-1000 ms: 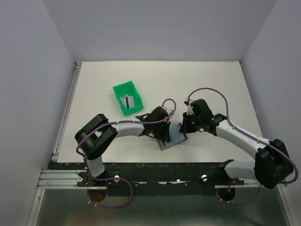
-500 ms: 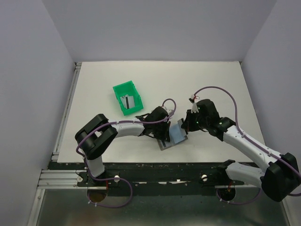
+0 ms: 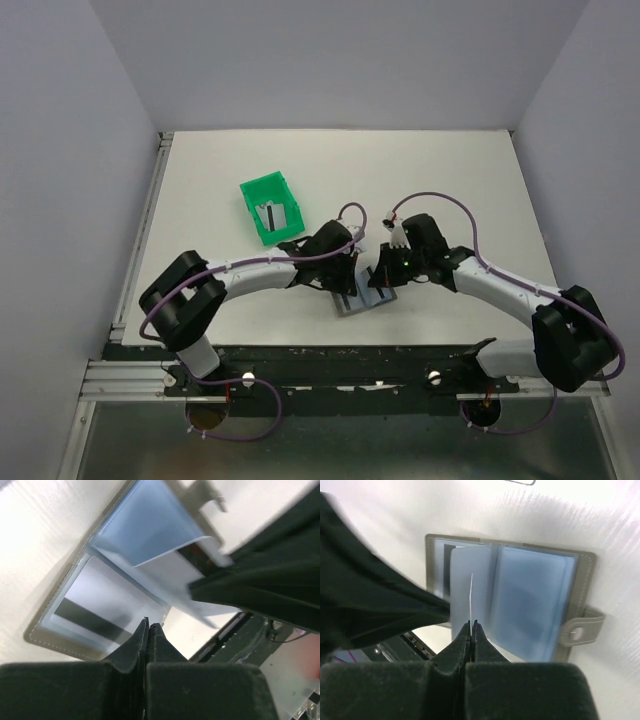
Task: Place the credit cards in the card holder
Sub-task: Turn over the card holder at the center of the board.
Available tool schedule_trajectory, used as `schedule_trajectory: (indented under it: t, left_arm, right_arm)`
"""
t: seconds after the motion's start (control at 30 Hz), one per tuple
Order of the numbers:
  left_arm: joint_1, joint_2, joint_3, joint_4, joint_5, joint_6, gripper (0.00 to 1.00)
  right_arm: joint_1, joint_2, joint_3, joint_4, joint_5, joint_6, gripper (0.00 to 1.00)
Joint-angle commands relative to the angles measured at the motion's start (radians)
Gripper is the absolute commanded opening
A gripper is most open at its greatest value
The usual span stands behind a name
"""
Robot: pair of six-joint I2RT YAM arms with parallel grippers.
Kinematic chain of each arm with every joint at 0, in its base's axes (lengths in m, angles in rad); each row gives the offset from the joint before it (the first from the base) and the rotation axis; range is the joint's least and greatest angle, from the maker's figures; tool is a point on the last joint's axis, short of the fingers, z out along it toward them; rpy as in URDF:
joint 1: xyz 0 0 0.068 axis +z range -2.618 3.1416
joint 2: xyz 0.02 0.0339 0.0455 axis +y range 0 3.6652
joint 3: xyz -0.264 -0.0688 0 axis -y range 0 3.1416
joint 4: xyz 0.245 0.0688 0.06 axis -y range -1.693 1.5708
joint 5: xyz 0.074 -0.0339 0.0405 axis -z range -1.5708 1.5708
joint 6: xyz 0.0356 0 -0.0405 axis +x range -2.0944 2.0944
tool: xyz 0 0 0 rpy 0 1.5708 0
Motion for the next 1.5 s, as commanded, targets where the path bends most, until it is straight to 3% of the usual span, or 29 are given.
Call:
schedule_trajectory:
  t: [0.0, 0.47, 0.67, 1.13, 1.47]
  left_arm:
    - [0.004, -0.125, 0.044, -0.084, -0.059, 0.006, 0.0]
    - [0.007, -0.185, -0.004, -0.092, -0.11, -0.019, 0.0]
    - [0.007, -0.146, -0.019, -0.06, -0.113, -0.028, 0.0]
    - [0.006, 0.011, -0.076, 0.037, -0.075, -0.062, 0.0]
    - [0.007, -0.007, -0.114, 0.041, -0.087, -0.065, 0.0]
  right_arm:
    - [-0.004, 0.044, -0.012, 0.068, -0.075, 0.026, 0.01]
    - [-0.002, 0.185, -0.002, 0.172, -0.225, 0.067, 0.01]
    - [-0.004, 0.215, -0.006, 0.163, -0.167, 0.081, 0.01]
    - [-0.004, 0.086, 0.015, 0.085, 0.008, 0.107, 0.0]
    - [-0.019, 0.172, 0.052, 0.073, 0.048, 0.095, 0.01]
